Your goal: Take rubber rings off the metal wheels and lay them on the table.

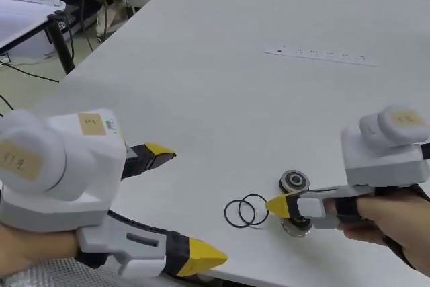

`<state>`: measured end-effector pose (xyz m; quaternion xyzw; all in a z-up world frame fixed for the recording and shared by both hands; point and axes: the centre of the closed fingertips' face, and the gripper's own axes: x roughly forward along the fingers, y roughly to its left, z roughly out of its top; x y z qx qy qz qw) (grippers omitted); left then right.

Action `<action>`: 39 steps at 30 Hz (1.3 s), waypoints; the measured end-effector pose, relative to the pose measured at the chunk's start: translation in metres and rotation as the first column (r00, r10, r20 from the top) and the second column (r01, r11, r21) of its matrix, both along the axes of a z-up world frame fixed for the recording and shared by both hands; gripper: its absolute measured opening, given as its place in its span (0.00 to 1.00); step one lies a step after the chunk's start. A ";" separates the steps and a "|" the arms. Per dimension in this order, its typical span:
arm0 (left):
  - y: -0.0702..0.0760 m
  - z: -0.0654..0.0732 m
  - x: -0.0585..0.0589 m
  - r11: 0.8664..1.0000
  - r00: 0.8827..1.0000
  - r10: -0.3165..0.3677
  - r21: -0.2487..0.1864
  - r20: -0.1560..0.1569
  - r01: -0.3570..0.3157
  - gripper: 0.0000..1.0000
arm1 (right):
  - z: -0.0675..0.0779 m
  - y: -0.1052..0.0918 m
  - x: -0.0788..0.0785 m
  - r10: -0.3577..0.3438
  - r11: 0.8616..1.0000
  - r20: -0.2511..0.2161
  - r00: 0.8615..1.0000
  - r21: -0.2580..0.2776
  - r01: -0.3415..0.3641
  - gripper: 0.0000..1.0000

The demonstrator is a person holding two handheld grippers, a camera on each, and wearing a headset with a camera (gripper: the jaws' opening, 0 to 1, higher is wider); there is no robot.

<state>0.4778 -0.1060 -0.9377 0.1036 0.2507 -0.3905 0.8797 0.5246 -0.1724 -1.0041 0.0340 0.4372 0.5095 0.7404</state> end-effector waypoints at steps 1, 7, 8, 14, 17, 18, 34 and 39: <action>0.000 0.000 0.000 1.000 1.000 0.000 0.001 -0.002 0.000 0.91 | 0.000 0.000 0.000 0.002 1.000 0.008 1.000 -0.002 -0.002 0.00; 0.000 0.000 0.000 1.000 1.000 0.000 0.001 0.002 -0.001 0.91 | -0.002 -0.002 0.005 0.022 0.999 0.057 0.998 -0.033 -0.021 0.00; 0.000 0.000 0.000 1.000 1.000 0.000 0.002 0.003 0.000 0.91 | -0.002 -0.002 0.004 0.027 0.999 0.061 0.998 -0.036 -0.025 0.00; 0.000 0.000 0.000 1.000 1.000 -0.002 -0.001 0.001 0.002 0.91 | -0.004 -0.003 0.006 0.050 0.997 0.091 0.995 -0.058 -0.044 0.00; 0.000 -0.001 -0.001 1.000 1.000 -0.001 -0.001 -0.003 0.001 0.90 | -0.005 -0.003 0.006 0.055 0.997 0.099 0.994 -0.063 -0.049 0.00; 0.000 -0.001 -0.001 1.000 1.000 -0.001 0.000 -0.005 0.001 0.90 | -0.005 -0.003 0.006 0.060 0.996 0.104 0.993 -0.069 -0.053 0.00; 0.001 -0.002 -0.001 1.000 1.000 0.000 0.007 -0.009 0.000 0.90 | -0.005 -0.005 0.005 0.133 0.984 0.188 0.973 -0.141 -0.107 0.06; 0.001 -0.003 -0.001 1.000 1.000 0.000 0.012 -0.009 0.000 0.89 | -0.002 -0.004 0.006 0.135 0.984 0.200 0.970 -0.138 -0.109 0.06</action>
